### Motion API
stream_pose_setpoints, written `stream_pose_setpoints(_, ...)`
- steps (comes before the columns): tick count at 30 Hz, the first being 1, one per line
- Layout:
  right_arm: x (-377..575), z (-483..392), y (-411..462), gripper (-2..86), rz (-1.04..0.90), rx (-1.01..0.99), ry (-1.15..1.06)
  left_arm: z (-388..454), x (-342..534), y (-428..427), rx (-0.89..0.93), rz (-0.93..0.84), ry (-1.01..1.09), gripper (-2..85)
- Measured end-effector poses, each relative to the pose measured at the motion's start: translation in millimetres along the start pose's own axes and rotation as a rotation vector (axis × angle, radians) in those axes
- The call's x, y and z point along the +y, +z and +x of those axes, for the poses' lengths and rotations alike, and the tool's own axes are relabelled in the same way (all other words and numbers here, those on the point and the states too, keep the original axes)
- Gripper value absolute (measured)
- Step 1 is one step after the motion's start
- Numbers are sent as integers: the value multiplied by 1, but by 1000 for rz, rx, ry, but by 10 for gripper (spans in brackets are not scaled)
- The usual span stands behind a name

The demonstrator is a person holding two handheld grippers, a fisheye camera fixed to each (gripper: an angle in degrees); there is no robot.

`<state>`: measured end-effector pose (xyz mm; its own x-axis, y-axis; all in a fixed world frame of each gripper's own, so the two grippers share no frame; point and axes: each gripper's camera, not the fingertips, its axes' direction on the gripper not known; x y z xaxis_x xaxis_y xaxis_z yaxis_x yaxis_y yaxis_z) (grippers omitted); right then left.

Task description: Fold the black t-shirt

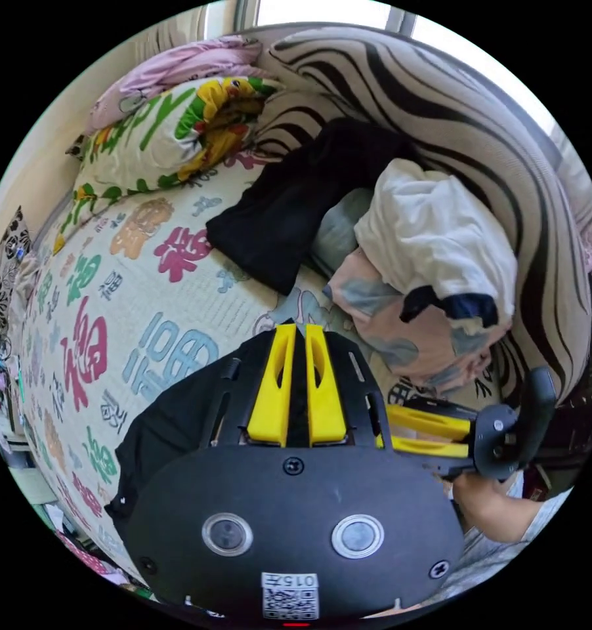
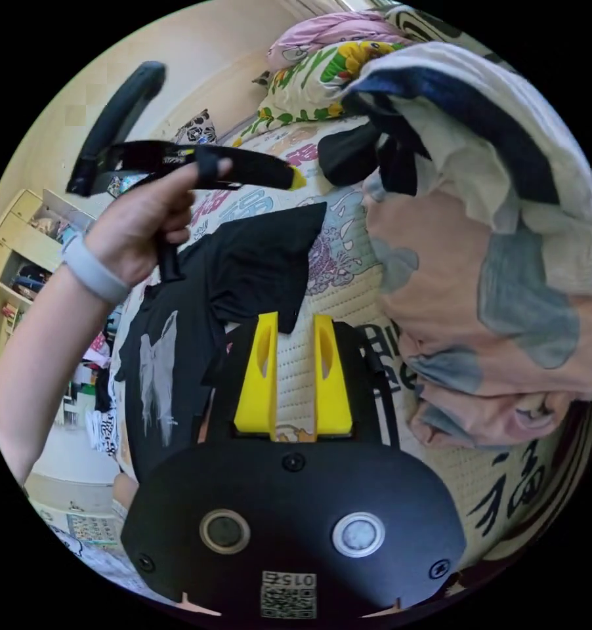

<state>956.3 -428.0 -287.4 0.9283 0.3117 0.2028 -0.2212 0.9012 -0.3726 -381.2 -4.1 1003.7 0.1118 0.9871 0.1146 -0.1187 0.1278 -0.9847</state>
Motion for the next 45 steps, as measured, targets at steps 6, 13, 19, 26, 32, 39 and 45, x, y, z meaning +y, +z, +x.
stream_pose_setpoints(6, -6, -10, 16, 64, -31, 53, -67, 4, -33, 64, -65, -150, 30, 56)
stream_pose_setpoints(13, -15, -39, 12, 5, -50, 87, -216, -33, -21, 26, 19, 15, -39, 0)
stream_pose_setpoints(19, -22, -99, -27, 1, 44, 77, -382, -121, 60, -87, 88, 317, -205, -3)
stream_pose_setpoints(26, -10, -209, -6, 2, -22, 12, -659, -201, 237, -139, 102, 447, -489, -4)
stream_pose_setpoints(32, 18, -262, 67, 15, -226, 5, -774, -229, 349, -108, 148, 377, -726, -6)
stream_pose_setpoints(39, 18, -254, 81, 40, -262, 24, -756, -230, 386, -130, 183, 440, -731, -7)
stream_pose_setpoints(45, -29, -253, 103, 9, -213, -52, -658, -208, 304, -123, 165, 364, -477, -1)
